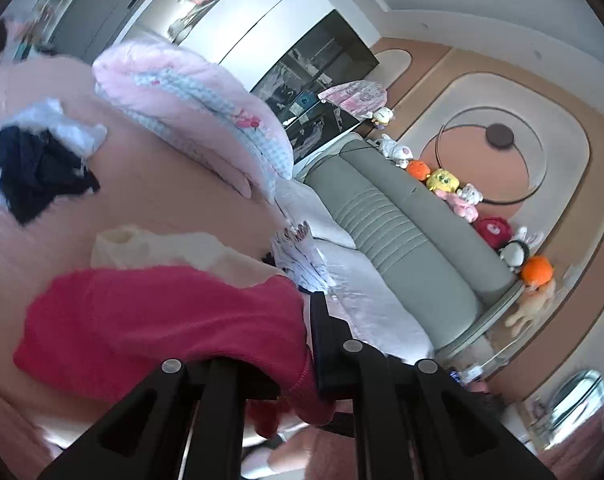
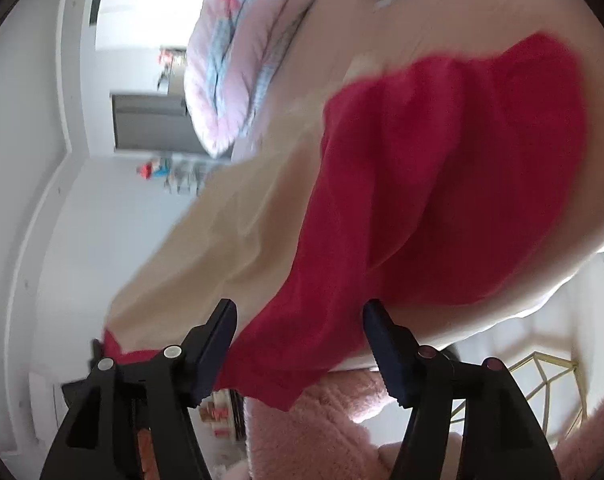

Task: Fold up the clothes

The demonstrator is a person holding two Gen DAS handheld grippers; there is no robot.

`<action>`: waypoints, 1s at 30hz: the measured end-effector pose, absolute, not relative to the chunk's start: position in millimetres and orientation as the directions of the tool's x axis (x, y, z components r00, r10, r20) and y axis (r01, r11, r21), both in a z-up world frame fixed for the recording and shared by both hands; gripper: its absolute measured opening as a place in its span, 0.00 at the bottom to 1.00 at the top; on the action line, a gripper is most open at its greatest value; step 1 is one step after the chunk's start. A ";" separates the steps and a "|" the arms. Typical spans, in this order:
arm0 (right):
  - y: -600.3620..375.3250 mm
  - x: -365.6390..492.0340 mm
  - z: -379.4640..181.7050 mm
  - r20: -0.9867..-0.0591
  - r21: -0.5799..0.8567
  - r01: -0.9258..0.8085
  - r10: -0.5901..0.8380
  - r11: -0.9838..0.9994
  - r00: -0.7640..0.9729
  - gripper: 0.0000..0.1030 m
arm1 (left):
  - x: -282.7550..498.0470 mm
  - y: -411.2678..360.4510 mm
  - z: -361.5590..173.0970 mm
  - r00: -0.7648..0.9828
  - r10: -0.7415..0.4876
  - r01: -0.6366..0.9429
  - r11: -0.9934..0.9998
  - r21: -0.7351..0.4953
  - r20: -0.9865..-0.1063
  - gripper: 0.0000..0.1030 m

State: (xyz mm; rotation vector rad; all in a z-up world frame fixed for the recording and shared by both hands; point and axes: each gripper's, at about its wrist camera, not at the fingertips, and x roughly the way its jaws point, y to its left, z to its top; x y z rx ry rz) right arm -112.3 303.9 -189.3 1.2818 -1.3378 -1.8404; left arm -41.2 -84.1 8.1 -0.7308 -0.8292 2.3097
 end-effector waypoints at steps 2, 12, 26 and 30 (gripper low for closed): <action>273.1 -128.2 -196.0 -0.357 0.934 -0.095 -0.870 -0.346 -0.339 0.34 | -39.8 -89.1 -1.1 -0.667 0.682 -0.300 -0.614 -0.730 -0.299 0.09; 302.2 -133.9 -113.2 -0.291 0.881 0.192 -0.814 -0.433 -0.503 0.05 | -54.2 -136.0 -124.2 -0.620 0.721 0.044 -0.363 -0.931 -0.310 0.51; 346.3 -125.9 51.2 -0.103 0.779 0.410 -0.742 -0.475 -0.663 0.05 | -74.2 -114.0 95.7 -0.687 0.722 -0.451 -0.519 -0.726 -0.089 0.06; 348.3 -114.7 125.4 0.012 0.714 0.515 -0.727 -0.475 -0.686 0.05 | -44.3 -103.3 189.0 -0.659 0.752 -0.618 -0.529 -0.581 0.016 0.06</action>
